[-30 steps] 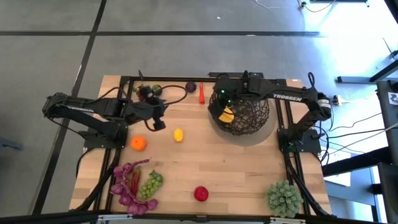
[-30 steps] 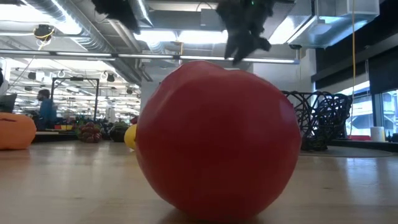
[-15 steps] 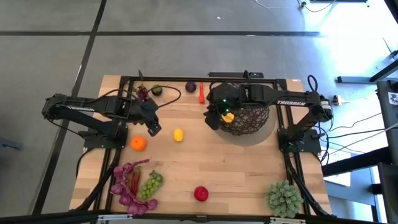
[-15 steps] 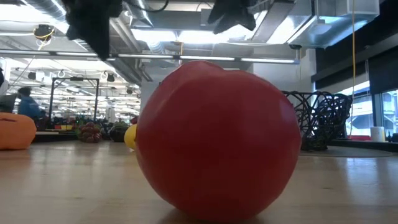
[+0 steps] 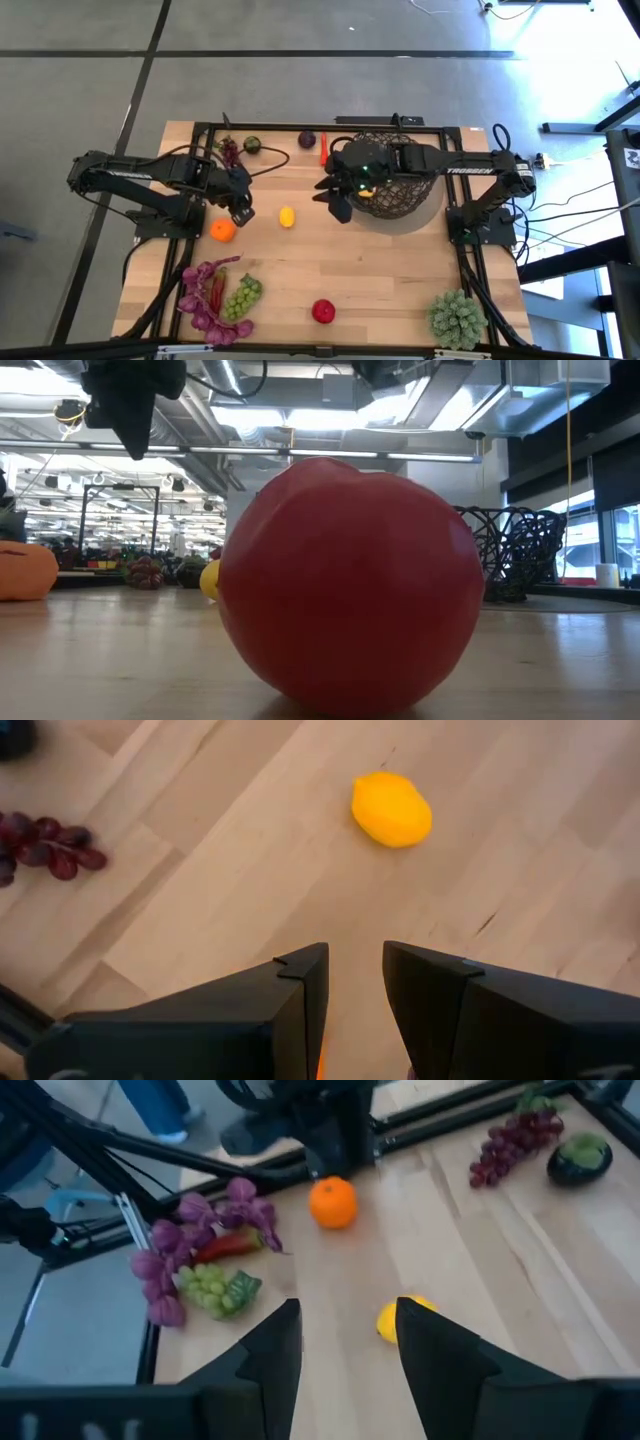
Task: Build produce basket
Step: Put the mangosteen into the black wire basket
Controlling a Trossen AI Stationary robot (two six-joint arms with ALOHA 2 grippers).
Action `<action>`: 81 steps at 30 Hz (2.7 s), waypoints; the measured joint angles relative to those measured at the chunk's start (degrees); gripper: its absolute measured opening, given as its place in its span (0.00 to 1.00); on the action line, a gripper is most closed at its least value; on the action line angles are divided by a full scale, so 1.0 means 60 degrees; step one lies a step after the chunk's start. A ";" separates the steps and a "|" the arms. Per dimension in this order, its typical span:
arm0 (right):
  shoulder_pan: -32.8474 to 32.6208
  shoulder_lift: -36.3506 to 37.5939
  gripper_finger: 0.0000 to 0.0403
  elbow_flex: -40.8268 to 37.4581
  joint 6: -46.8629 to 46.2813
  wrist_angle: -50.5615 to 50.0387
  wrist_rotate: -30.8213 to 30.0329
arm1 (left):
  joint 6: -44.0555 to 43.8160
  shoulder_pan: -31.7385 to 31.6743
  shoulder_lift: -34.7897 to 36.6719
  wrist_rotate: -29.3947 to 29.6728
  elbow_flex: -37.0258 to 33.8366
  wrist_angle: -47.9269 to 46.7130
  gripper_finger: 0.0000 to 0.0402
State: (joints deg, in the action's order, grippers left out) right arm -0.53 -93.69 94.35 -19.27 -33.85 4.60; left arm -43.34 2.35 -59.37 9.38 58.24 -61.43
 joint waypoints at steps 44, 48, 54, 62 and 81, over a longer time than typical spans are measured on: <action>0.0007 -0.0004 0.39 -0.0008 0.0583 -0.0340 -0.0674 | 0.4563 -0.8714 -0.4092 -0.0731 0.0004 0.3689 0.22; 0.0007 -0.0004 0.39 -0.0011 0.0583 -0.0341 -0.0673 | 0.4597 -0.8924 -0.4432 -0.0687 0.0004 0.4126 0.22; 0.0007 -0.0003 0.39 -0.0009 0.0583 -0.0341 -0.0672 | 0.4675 -0.9046 -0.4616 -0.0070 0.0004 0.4151 0.22; 0.0123 -0.0002 0.39 -0.0011 0.0709 -0.0345 -0.0670 | 0.5052 -0.9063 -0.4612 0.0274 0.0004 0.4266 0.22; 0.0126 -0.0004 0.39 -0.0007 0.0821 -0.0345 -0.1278 | 0.5076 -0.9060 -0.4951 0.0009 0.0015 0.4423 0.22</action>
State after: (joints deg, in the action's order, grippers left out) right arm 0.22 -93.71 94.30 -14.34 -35.92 -3.07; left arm -12.88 -52.01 -89.08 9.43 58.33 -34.89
